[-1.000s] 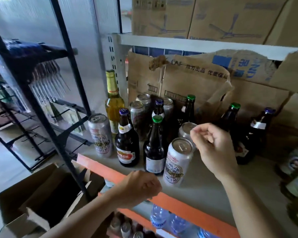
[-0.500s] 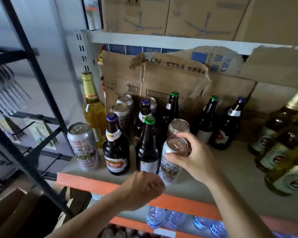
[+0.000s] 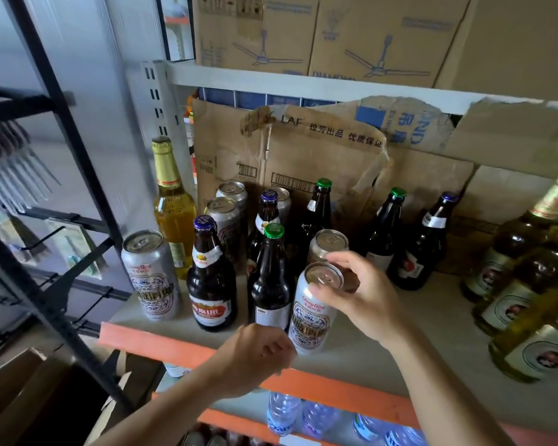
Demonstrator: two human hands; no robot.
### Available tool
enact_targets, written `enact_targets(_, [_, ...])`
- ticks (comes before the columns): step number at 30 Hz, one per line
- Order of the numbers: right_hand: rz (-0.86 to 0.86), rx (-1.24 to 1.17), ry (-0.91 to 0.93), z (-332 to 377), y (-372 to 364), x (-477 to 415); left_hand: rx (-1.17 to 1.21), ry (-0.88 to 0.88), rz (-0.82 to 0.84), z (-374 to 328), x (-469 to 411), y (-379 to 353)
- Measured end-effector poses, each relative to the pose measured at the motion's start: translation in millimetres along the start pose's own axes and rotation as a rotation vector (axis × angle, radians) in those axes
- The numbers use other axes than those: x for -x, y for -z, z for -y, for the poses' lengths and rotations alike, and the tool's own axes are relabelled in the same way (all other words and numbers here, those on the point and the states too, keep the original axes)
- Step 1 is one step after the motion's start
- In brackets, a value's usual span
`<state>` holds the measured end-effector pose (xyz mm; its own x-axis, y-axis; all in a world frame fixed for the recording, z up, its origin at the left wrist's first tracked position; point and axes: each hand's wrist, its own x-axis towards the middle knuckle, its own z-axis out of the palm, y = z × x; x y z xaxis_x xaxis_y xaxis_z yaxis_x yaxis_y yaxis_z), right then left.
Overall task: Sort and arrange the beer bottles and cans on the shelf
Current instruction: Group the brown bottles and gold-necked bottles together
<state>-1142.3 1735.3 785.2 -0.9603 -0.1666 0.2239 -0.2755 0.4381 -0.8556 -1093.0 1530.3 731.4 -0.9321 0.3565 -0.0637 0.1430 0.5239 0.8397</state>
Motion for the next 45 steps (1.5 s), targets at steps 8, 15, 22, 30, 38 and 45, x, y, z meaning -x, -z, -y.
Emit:
enact_targets(8, [-0.075,-0.214,0.015,1.8,12.9,-20.1,0.040,0.134,-0.116,7.6,12.8,6.4])
enact_targets(15, [-0.177,-0.257,0.105,13.2,7.7,-26.2,0.093,0.253,-0.218,25.6,32.7,17.9])
enact_targets(22, [-0.198,-0.229,0.334,64.4,-15.0,-24.4,0.068,0.300,-0.260,37.2,45.7,32.0])
enact_targets(30, [-0.118,-0.264,0.309,83.1,-52.5,-16.6,0.110,0.343,-0.326,58.1,56.3,52.8])
enact_targets(38, [0.021,-0.142,0.195,76.6,-93.2,-9.5,0.077,0.365,-0.322,75.6,57.7,65.7])
enact_targets(45, [0.060,-0.036,0.096,88.4,-137.2,-38.4,0.062,0.355,-0.337,82.7,53.4,67.7])
